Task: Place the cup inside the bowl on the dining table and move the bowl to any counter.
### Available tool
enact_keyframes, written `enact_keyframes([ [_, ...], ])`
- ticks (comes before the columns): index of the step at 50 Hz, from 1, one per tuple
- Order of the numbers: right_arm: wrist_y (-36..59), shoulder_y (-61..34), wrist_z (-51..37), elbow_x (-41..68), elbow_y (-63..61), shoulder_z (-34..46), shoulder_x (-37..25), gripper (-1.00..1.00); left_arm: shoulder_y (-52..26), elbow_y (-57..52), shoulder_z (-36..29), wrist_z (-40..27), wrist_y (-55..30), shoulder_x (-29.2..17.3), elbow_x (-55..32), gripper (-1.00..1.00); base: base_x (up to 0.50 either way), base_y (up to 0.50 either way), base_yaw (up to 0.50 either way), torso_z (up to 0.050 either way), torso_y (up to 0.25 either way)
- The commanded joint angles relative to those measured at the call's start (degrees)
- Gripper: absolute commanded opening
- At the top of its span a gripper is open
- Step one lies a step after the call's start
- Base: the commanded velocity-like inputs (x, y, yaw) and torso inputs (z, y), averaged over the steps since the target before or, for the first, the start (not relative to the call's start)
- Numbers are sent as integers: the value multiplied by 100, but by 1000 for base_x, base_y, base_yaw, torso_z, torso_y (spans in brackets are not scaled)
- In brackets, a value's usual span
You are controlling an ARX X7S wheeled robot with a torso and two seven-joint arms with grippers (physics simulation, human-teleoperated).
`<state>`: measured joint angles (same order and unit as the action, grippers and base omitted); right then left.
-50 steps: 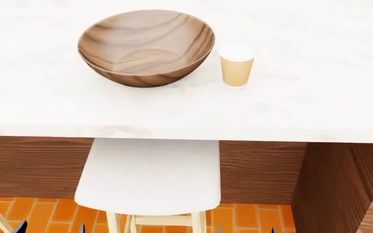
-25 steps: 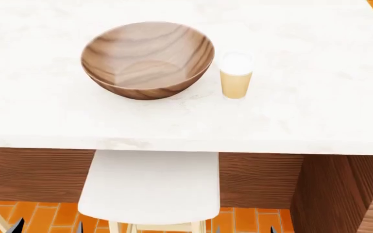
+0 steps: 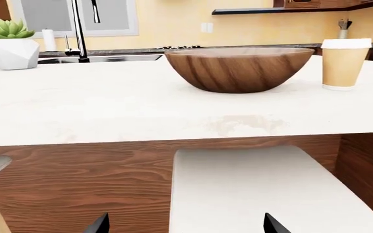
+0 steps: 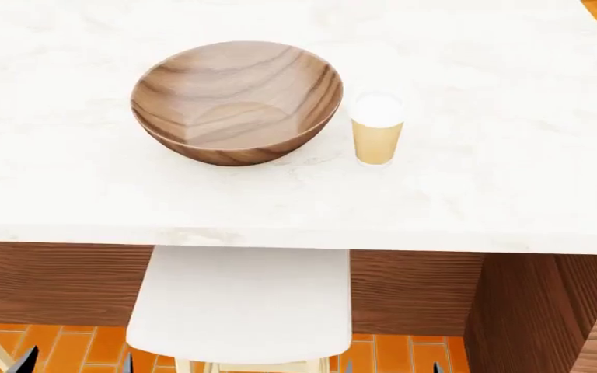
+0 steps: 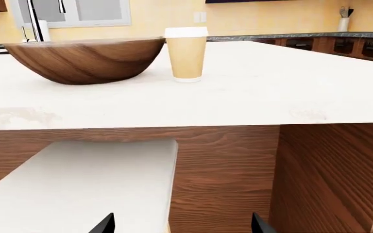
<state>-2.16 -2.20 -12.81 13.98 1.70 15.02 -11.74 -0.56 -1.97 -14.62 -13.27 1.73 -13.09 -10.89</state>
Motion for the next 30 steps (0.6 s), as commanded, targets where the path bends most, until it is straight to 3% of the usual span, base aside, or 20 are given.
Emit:
enact_keyframes([
  [1, -14, 1, -28, 30, -2, 23, -17, 100, 6, -36, -31, -78, -27, -19, 13, 100, 0, 0, 0, 0, 0],
  [7, -67, 17, -25, 107, -25, -2, -20, 100, 97, -213, 74, -136, 17, -42, -128, 100, 0, 0, 0, 0, 0],
  [11, 594, -44, -271, 245, -968, -103, -217, 100, 22, -977, 219, -158, -812, -200, -678, 100, 0, 0, 0, 0, 0],
  [20, 2894, -1174, -494, 2034, -2838, -856, -1053, 100, -1219, -2635, 747, -528, -3304, -944, -1886, 100, 0, 0, 0, 0, 0],
  [25, 3924, -1956, -619, 2653, -2992, -1156, -1593, 100, -1720, -2866, 1020, -614, -4114, -1318, -2318, 100, 0, 0, 0, 0, 0],
  [30, 4370, -2444, -660, 2715, -2995, -1208, -1991, 100, -2365, -2771, 1482, -439, -4764, -1507, -3157, 100, 0, 0, 0, 0, 0],
])
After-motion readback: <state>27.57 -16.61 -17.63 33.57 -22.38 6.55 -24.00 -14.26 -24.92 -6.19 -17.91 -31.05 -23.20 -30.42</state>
